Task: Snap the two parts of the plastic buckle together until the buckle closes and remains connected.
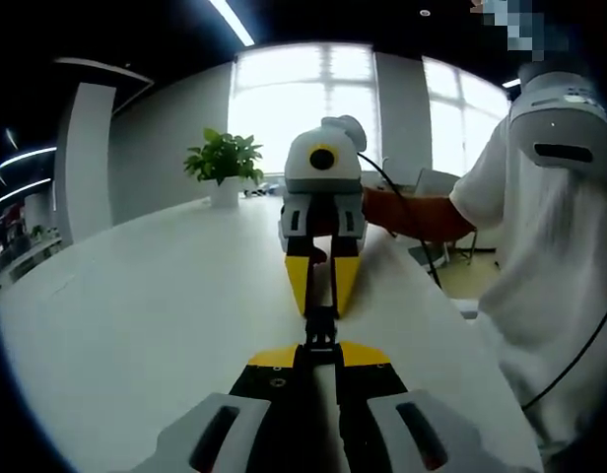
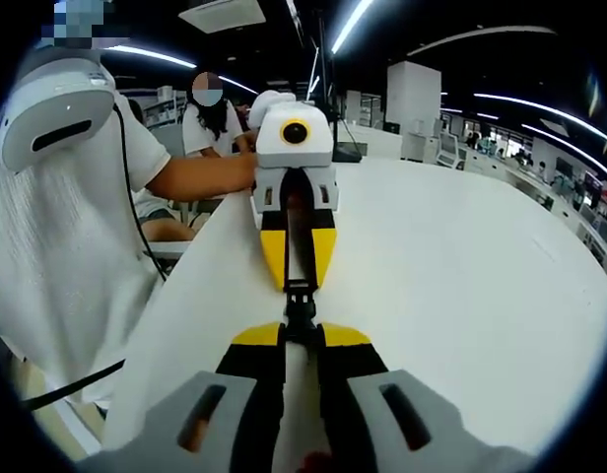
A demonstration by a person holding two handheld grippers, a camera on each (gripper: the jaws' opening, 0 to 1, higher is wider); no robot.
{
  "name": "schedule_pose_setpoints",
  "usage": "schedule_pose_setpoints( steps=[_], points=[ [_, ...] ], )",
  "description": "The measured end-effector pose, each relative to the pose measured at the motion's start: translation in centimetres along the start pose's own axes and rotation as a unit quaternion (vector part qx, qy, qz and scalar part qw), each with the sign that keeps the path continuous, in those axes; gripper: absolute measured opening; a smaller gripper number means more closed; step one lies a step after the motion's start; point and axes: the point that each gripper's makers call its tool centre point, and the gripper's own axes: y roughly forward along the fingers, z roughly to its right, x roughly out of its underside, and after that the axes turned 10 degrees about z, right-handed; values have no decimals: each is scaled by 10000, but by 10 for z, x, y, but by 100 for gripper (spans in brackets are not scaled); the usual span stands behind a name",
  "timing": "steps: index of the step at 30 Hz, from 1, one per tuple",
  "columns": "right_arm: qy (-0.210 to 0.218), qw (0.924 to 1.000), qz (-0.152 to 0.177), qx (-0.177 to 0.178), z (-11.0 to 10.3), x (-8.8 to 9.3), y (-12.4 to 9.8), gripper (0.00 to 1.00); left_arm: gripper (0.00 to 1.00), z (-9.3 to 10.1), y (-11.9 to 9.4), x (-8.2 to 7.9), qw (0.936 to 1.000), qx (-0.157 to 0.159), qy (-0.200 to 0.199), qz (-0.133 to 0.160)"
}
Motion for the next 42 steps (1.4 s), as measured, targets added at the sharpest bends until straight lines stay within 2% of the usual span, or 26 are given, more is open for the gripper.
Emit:
schedule_pose_setpoints(
  steps=[12,31,42],
  points=[
    [-20,10000,27,-43,-1,0,0,12,11,1,5,-2,9993,89,20,-357],
    [-80,9999,48,-128,-3,0,2,11,10,1,6,-2,9986,148,-9,-507],
    [-183,9988,-91,-444,-2,-1,5,10,9,1,6,-2,9978,300,39,-584]
  ],
)
